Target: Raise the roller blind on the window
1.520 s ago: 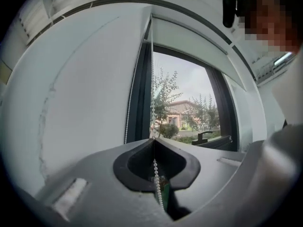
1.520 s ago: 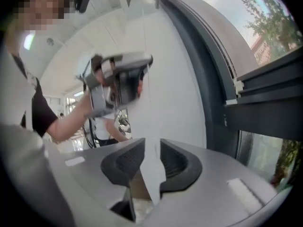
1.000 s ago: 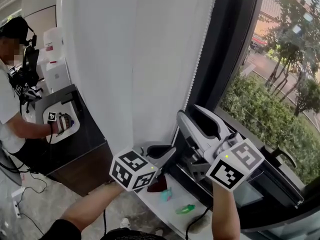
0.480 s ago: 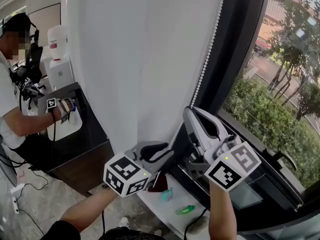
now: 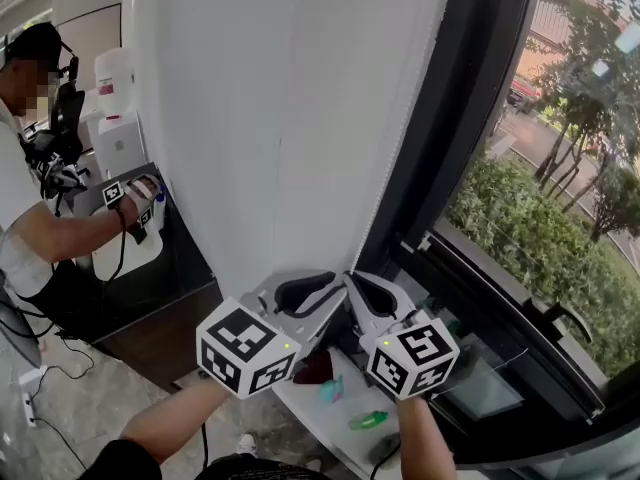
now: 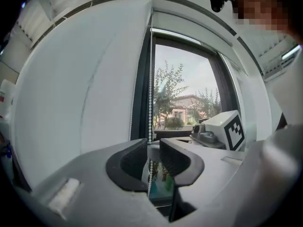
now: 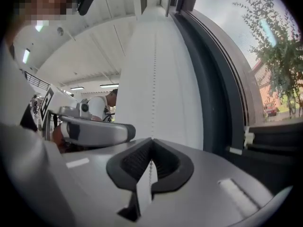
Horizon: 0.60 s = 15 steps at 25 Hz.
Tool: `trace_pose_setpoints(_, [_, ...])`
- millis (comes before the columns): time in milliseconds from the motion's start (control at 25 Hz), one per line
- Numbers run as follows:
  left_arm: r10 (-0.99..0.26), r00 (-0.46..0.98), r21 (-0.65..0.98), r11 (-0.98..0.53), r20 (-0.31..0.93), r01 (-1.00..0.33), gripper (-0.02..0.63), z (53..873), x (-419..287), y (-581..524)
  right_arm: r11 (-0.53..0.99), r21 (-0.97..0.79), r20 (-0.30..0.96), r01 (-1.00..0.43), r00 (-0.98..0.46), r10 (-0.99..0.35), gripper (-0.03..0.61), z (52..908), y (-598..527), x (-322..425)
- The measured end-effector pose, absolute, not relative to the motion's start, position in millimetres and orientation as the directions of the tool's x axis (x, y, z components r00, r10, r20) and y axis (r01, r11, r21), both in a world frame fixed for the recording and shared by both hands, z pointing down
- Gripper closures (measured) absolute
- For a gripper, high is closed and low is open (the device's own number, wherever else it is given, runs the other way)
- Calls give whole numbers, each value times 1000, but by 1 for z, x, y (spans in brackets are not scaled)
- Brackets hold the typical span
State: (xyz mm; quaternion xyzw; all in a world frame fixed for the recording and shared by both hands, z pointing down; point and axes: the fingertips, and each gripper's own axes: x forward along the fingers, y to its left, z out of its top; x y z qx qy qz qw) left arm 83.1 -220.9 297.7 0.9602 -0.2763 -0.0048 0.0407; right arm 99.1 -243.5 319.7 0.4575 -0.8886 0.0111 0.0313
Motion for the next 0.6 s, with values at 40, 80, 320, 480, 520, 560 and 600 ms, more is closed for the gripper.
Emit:
trace_pose_setpoints(40, [-534,846,92,-842,10,-532,534,301,83,-221,575,2,67,-818,-574,-816,572,325,-242,100])
trace_pose_setpoints(80, [-540,841,99,-837,6,-538,534,302,81,-221,568,-6,58,-823,-568,-821,572,327,-241,101])
trace_pose_setpoints(320, [-597,802,103,-798,-8,-593,535,308,76,-221,488,-62,18,-871,-490,-872,565,319,-227,104])
trace_pose_setpoints(480, [-628,778,113,-774,-12,-623,535,319,71,-214,409,-82,44,-909,-413,-910,560,337,-211,111])
trace_pose_setpoints(520, [-634,773,115,-768,-9,-629,535,323,70,-212,393,-89,45,-915,-398,-916,560,340,-207,113])
trace_pose_setpoints(560, [-641,768,117,-763,-3,-636,535,327,69,-210,378,-91,46,-921,-383,-923,560,342,-204,115])
trace_pose_setpoints(600, [-647,763,118,-757,4,-642,535,332,69,-208,364,-90,48,-927,-369,-928,560,344,-201,117])
